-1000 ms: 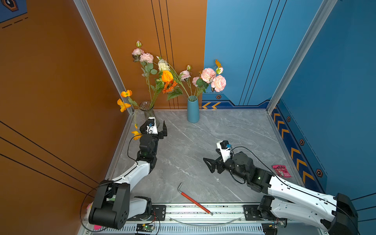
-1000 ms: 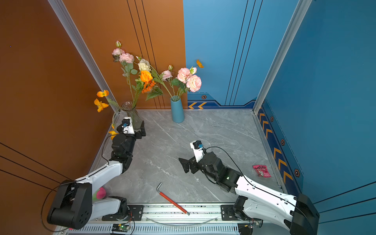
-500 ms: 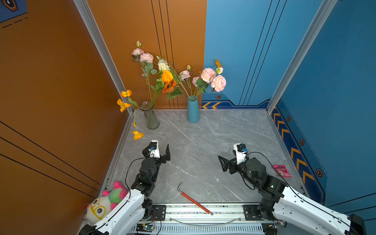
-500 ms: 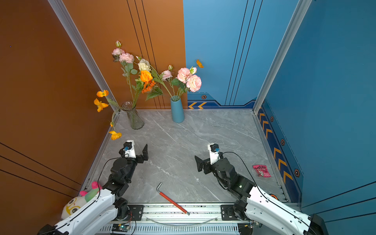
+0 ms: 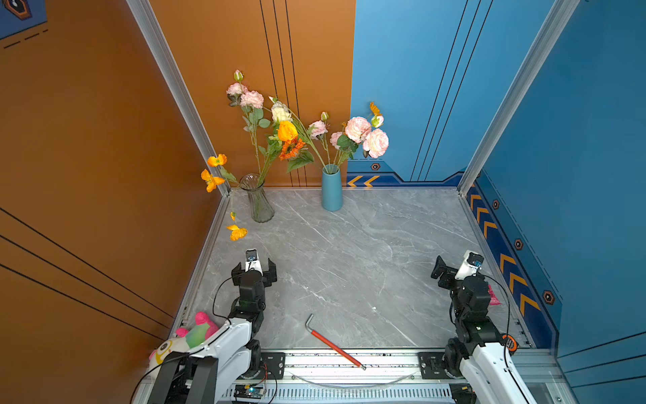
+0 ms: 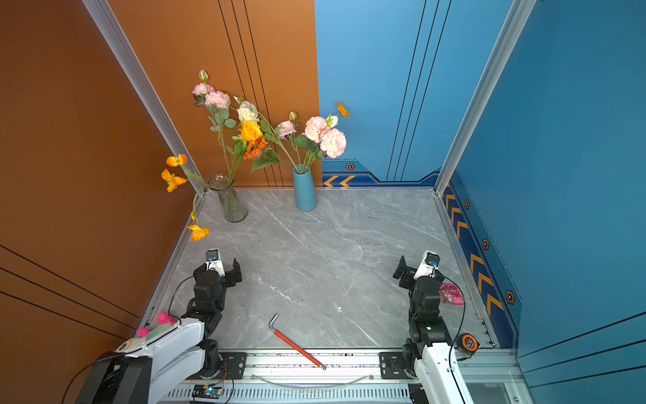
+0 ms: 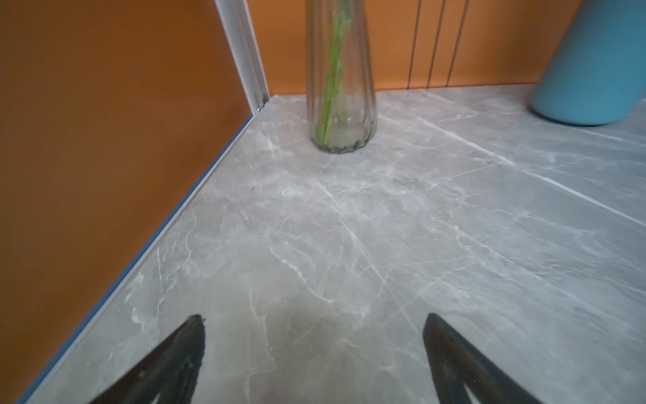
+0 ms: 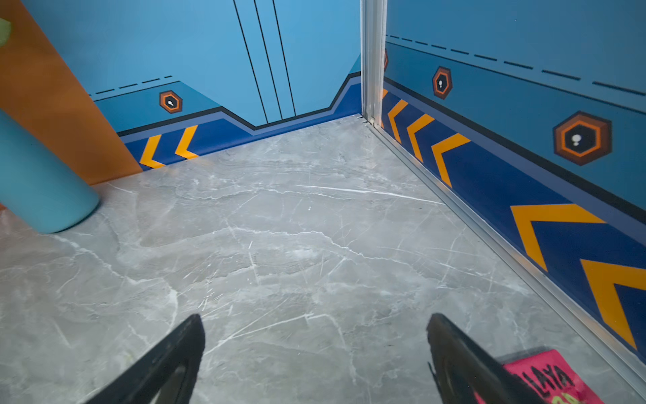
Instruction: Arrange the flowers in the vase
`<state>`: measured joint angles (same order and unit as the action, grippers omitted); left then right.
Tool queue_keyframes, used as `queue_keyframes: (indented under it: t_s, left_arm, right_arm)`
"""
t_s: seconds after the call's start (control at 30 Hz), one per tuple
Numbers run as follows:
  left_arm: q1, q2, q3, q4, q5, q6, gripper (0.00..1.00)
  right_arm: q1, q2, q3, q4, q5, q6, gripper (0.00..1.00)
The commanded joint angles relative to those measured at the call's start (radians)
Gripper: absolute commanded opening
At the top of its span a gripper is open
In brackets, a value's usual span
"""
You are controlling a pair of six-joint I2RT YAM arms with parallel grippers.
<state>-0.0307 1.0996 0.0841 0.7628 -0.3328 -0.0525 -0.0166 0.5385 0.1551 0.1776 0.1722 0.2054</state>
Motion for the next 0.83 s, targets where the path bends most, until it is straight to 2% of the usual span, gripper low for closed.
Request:
queue_keyframes:
  t_s: [0.0, 0.03, 0.1, 0.17, 0.23, 0.27, 0.33, 0.4, 0.43, 0.47, 0.57, 0.67, 0.73, 0.8]
  left_arm:
    - [0.094, 0.199, 0.044, 0.355, 0.27, -0.062, 0.98]
    - [0.094, 0.246, 0.062, 0.383, 0.296, -0.025, 0.98]
    - [0.082, 0.372, 0.084, 0.443, 0.255, -0.019, 0.98]
    - [0.064, 0.545, 0.096, 0.645, 0.278, 0.009, 0.98]
    - [0.051, 0.443, 0.129, 0.434, 0.261, 0.017, 0.98]
    - [0.04, 0.43, 0.139, 0.392, 0.22, 0.02, 0.98]
    - [0.019, 0.474, 0.14, 0.462, 0.149, 0.025, 0.98]
    - [-0.012, 0.482, 0.141, 0.476, 0.083, 0.044, 0.98]
    - [-0.025, 0.48, 0.141, 0.477, 0.057, 0.05, 0.98]
    - [-0.04, 0.481, 0.139, 0.483, 0.036, 0.057, 0.98]
    - [-0.061, 0.49, 0.153, 0.474, 0.004, 0.079, 0.98]
    - [-0.082, 0.486, 0.194, 0.392, -0.009, 0.101, 0.98]
    - [-0.101, 0.489, 0.225, 0.348, -0.081, 0.103, 0.98]
    - [-0.105, 0.485, 0.22, 0.351, -0.086, 0.104, 0.98]
  right_arm:
    - [-0.048, 0.158, -0.059, 0.312, -0.097, -0.041, 1.0]
    - [-0.046, 0.242, -0.08, 0.423, -0.074, -0.056, 1.0]
    - [-0.055, 0.386, -0.078, 0.579, -0.046, -0.067, 1.0]
    - [-0.06, 0.533, -0.054, 0.705, -0.06, -0.1, 1.0]
    - [-0.083, 0.691, -0.039, 0.889, -0.108, -0.087, 1.0]
    - [-0.123, 0.741, -0.016, 0.907, -0.183, -0.022, 1.0]
    - [-0.141, 0.833, 0.016, 0.937, -0.23, 0.006, 1.0]
    - [-0.145, 0.978, 0.024, 1.09, -0.292, 0.021, 1.0]
    - [-0.138, 1.051, 0.014, 1.201, -0.36, -0.009, 1.0]
    - [-0.112, 1.088, 0.008, 1.244, -0.356, -0.047, 1.0]
    - [-0.068, 1.046, 0.034, 1.137, -0.276, -0.079, 1.0]
    - [-0.023, 1.022, 0.067, 1.04, -0.215, -0.115, 1.0]
    - [0.05, 1.011, 0.077, 1.003, -0.098, -0.169, 1.0]
    - [0.115, 1.011, 0.096, 0.968, -0.015, -0.225, 1.0]
